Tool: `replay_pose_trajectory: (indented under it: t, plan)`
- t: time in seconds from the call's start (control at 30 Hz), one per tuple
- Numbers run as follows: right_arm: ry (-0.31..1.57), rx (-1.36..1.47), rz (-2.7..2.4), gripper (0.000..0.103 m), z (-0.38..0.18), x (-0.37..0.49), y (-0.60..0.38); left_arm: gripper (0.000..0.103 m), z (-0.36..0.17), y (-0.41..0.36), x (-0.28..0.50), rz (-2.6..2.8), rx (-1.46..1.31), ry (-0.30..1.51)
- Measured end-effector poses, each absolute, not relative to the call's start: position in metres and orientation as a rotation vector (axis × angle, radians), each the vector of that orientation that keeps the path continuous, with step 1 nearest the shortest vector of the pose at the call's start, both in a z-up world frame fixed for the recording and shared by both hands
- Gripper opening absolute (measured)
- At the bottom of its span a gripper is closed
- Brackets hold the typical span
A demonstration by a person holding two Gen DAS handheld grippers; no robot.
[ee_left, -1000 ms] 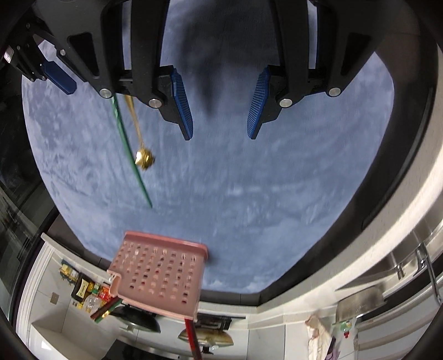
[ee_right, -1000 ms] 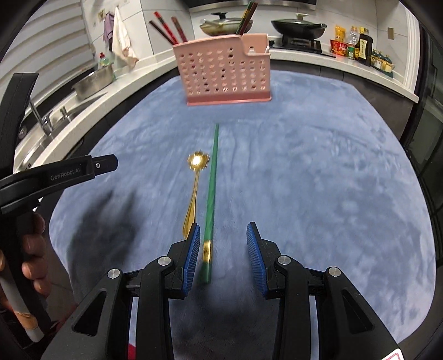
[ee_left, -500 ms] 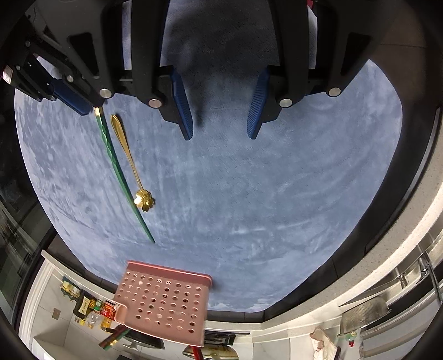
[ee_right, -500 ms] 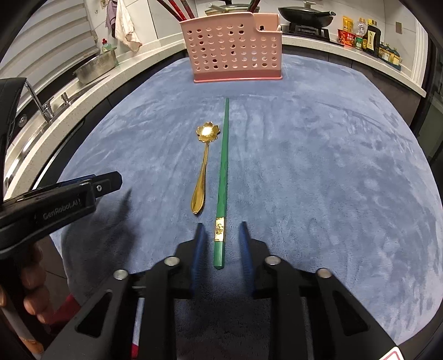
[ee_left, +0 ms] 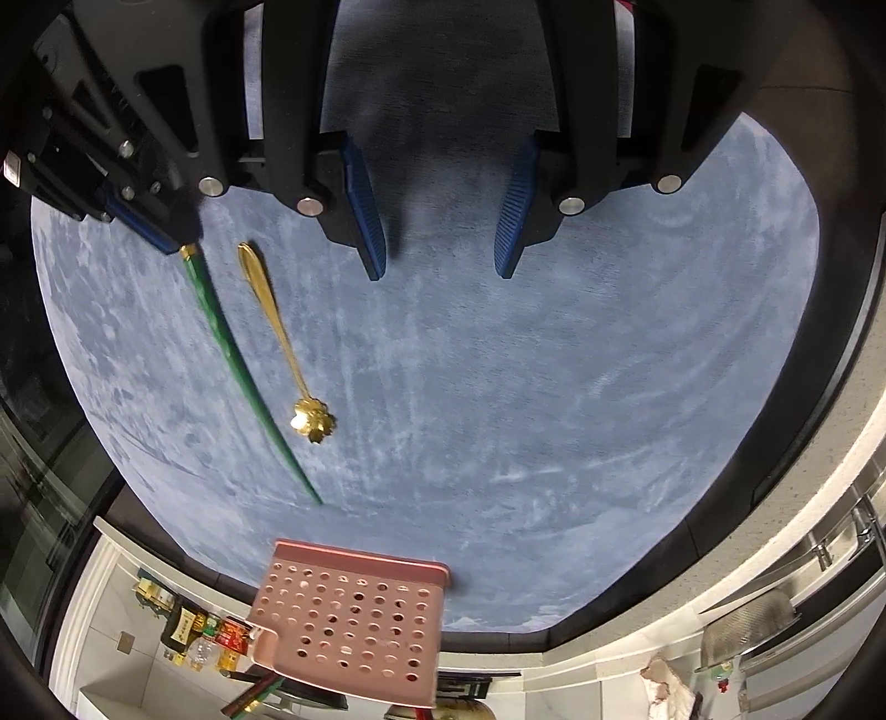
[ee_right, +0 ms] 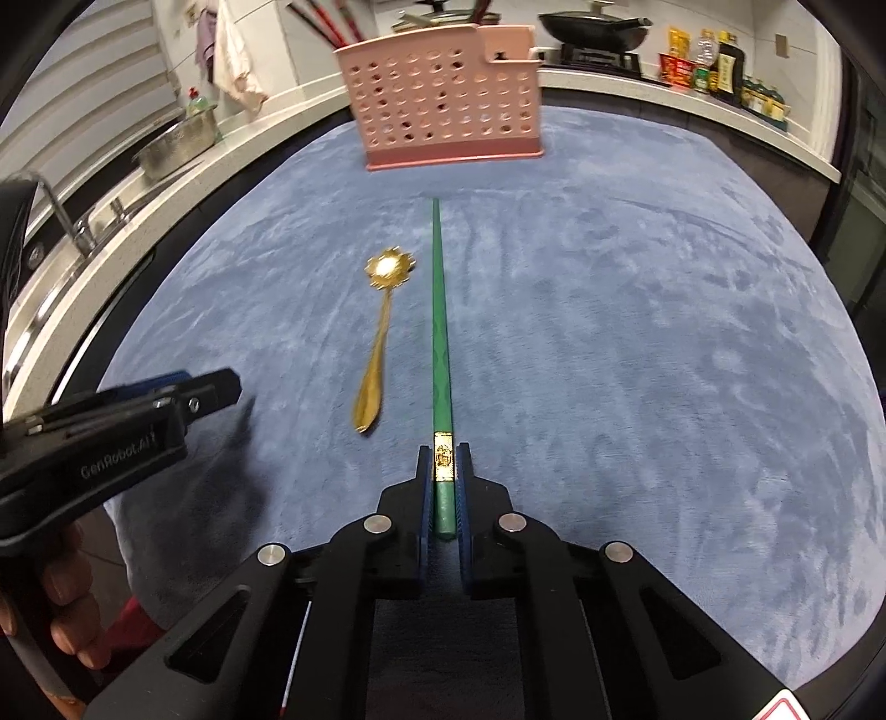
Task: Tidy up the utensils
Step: 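Grasp the last green chopstick with the right tool while the left tool moves toward the gold spoon, then grasp the gold spoon by its handle with the left tool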
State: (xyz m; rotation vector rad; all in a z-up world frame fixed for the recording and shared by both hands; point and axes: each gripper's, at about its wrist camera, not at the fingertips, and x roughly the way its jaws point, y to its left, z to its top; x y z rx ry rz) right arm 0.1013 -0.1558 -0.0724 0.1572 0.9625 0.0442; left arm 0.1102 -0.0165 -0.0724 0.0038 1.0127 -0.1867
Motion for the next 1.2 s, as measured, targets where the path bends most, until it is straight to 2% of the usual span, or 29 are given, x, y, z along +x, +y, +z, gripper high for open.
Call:
replay_pose_trajectory:
  t: [0.1, 0.73, 0.8, 1.1, 1.2]
  plan:
    - [0.952, 0.18, 0.012, 0.007, -0.071, 0.1, -0.166, 0.049, -0.072, -0.023, 0.109, -0.2, 0.005, 1.009]
    - [0.953, 0.273, -0.025, 0.007, -0.072, 0.095, -0.193, 0.049, -0.081, -0.08, 0.115, -0.321, -0.002, 1.046]
    - [0.955, 0.277, -0.023, 0.007, -0.073, 0.095, -0.193, 0.046, -0.085, -0.08, 0.116, -0.317, -0.005, 1.057]
    - [0.967, 0.282, -0.014, 0.007, -0.077, 0.096, -0.191, 0.012, -0.088, -0.08, 0.115, -0.295, 0.041, 1.035]
    - [0.968, 0.282, -0.012, 0.007, -0.077, 0.096, -0.191, 0.011, -0.087, -0.08, 0.115, -0.303, 0.047, 1.03]
